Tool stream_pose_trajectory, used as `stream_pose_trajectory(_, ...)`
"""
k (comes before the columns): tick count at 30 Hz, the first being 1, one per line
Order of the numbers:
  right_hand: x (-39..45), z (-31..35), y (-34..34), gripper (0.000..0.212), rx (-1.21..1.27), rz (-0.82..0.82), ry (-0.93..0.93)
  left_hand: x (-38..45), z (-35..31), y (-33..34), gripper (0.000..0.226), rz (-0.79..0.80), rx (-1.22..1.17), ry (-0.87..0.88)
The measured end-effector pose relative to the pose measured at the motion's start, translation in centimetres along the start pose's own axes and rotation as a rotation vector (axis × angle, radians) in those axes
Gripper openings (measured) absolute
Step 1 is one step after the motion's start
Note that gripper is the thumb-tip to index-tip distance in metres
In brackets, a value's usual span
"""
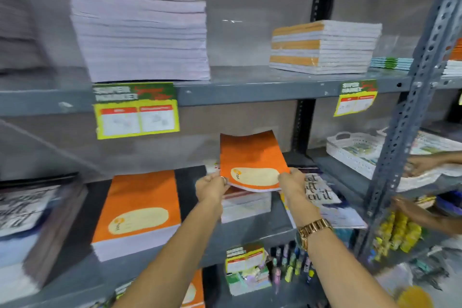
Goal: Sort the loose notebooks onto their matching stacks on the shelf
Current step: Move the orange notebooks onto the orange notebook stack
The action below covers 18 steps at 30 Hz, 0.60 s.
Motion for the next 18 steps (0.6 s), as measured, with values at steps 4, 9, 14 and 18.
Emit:
stream_pose_trajectory(4,-3.5,1.5,5.3,0.025,0.007,0.099,-0.056,0.8,-3.0,-5.7,0.02,-0.09,-0.008,0.058)
stream_pose_trajectory(9,-7.8,3.5,11.4,0.024,-0.018,0.246,-0.102,1.4,-6.6,-12.4,0.025,-0.206,-0.04,0.137)
stream_pose_trajectory(14,-11.5,4.3,16.2,0.022,-0.005,0.36,-0.118,2.6,-8.5,-18.3,0.024,-0.26,0.018,0.193)
stream_pose_trajectory(18,-13.3,3.8,19.1,0.022,-0.094,0.405,-0.105,3.4,-8.8,-21.8,0.028,-0.34,0.154,0.175)
Point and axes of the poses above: each hand's wrist, its own x-axis towards the middle knuckle, its own y-axis out of the palm, z = x × y, the point moved 2 cm from there along x, towards the middle knuckle, and after that the axes turned 12 degrees about -x, right-handed, at the moved point
